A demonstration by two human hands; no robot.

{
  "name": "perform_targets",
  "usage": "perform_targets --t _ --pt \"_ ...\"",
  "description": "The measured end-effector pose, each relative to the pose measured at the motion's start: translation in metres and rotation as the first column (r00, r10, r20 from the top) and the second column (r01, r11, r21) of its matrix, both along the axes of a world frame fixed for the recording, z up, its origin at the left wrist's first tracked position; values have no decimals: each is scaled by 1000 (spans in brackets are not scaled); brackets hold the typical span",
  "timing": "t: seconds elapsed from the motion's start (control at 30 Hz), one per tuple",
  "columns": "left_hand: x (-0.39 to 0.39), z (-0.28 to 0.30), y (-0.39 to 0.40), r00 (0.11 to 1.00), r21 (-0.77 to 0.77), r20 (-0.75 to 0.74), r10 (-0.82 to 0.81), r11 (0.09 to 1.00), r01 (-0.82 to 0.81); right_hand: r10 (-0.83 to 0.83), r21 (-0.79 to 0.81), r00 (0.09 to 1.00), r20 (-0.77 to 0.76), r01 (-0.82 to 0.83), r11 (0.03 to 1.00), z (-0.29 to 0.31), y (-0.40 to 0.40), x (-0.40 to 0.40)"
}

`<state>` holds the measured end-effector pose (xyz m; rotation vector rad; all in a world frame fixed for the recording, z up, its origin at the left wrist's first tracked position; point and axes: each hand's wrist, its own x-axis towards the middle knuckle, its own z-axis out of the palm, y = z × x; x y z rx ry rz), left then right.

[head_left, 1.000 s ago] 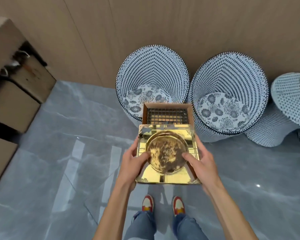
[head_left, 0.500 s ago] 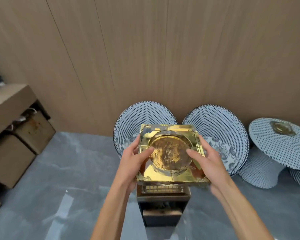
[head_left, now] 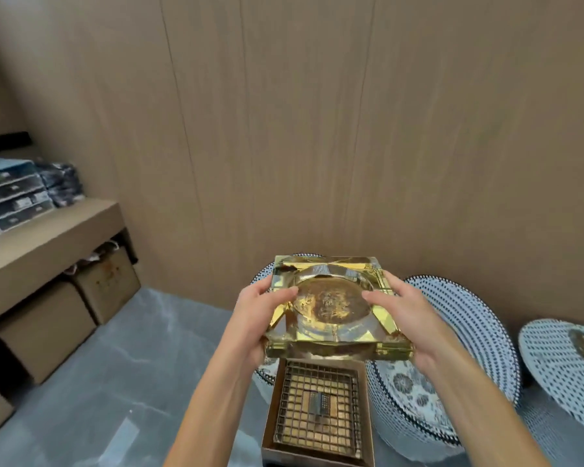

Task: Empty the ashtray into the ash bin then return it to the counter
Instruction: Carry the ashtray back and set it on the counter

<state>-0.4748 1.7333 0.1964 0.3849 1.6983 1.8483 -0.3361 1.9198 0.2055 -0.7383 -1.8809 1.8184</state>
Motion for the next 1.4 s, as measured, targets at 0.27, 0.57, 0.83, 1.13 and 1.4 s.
perform_targets --t 0.27,0.57,0.83,1.13,1.4 --pt "30 5 -36 970 55 18 243 968 -244 236 11 971 25 -237 971 4 -8 -20" --pt "75 4 -126 830 16 -59 554 832 -554 553 29 831 66 -556 831 5 -82 -52" --pt "116 6 -228 571 15 -56 819 573 -819 790 60 614 -11 -788 613 2 -197 -80" --pt "154 8 -356 296 -4 -86 951 297 -955 932 66 362 -24 -929 363 -8 -356 -112" --pt "173 5 -477 79 -48 -74 994 76 -996 989 90 148 13 -985 146 -10 -504 -128"
